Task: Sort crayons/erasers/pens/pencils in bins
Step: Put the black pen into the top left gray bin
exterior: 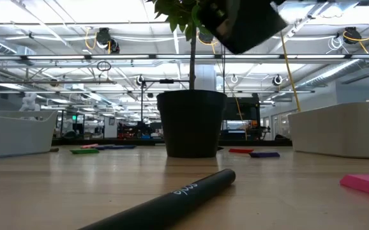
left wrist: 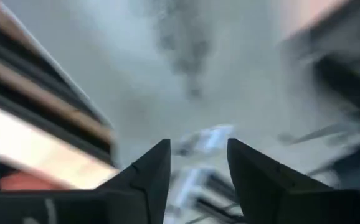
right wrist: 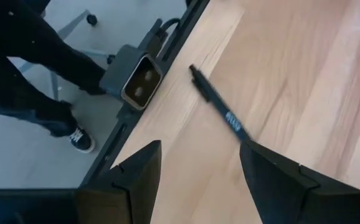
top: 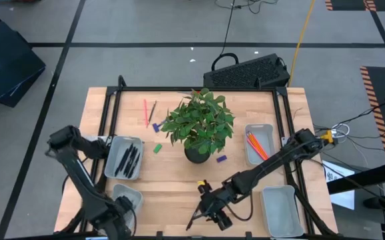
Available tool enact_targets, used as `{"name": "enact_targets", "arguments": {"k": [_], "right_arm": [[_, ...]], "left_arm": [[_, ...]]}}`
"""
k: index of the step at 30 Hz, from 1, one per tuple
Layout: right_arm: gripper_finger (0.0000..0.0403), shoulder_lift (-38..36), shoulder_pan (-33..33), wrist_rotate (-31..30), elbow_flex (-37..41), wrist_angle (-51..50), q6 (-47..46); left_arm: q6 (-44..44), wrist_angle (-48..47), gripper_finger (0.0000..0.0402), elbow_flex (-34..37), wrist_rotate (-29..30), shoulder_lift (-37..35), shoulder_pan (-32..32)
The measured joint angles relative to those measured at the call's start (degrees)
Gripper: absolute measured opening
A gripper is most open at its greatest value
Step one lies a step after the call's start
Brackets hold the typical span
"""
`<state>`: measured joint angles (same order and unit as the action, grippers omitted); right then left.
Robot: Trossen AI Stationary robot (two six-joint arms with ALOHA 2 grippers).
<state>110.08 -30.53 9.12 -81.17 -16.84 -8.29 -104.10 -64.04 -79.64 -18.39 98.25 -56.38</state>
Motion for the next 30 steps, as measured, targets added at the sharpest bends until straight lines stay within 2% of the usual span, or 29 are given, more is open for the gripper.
{"name": "enact_targets", "arguments": {"k": [2, 5, 9, 14, 17, 23, 30], "right_arm": [[0.021, -1.45, -0.22, -0.39, 0.0, -2.47, -0.42], [0.021, -4.17, -1.42, -4.61, 0.0, -7.5, 0.57], [0.021, -8.23, -3.51, -9.12, 0.02, -13.43, 2.32], [0.021, -13.25, -6.37, -13.17, 0.0, -18.57, 3.02], [0.021, -15.54, -8.79, -15.24, 0.0, -22.83, 3.04], [0.021, -16.86, -13.46, -15.25, 1.14, -25.51, 2.02], [0.021, -16.87, -16.79, -15.25, 5.19, -25.5, -3.67]], "left_arm": [[-4.79, 0.23, 0.0162, -3.54, 8.72, -2.65, 0.53], [-7.34, 0.5, 0.015, -8.47, 23.03, -4.07, 1.84], [0.18, 4.39, 0.0131, -12.18, 31.19, -1.32, 5.5], [15.54, 20.47, 0.0108, -15.38, 32.1, 6.76, 12.0], [20.78, 26.52, 0.0097, -18.82, 30.51, 12.53, 14.87], [25.63, 27.48, 0.009, -25.8, 30.37, 23.77, 18.39], [26.08, 27.93, 0.0112, -25.9, 25.11, 31.38, 22.17]]}}
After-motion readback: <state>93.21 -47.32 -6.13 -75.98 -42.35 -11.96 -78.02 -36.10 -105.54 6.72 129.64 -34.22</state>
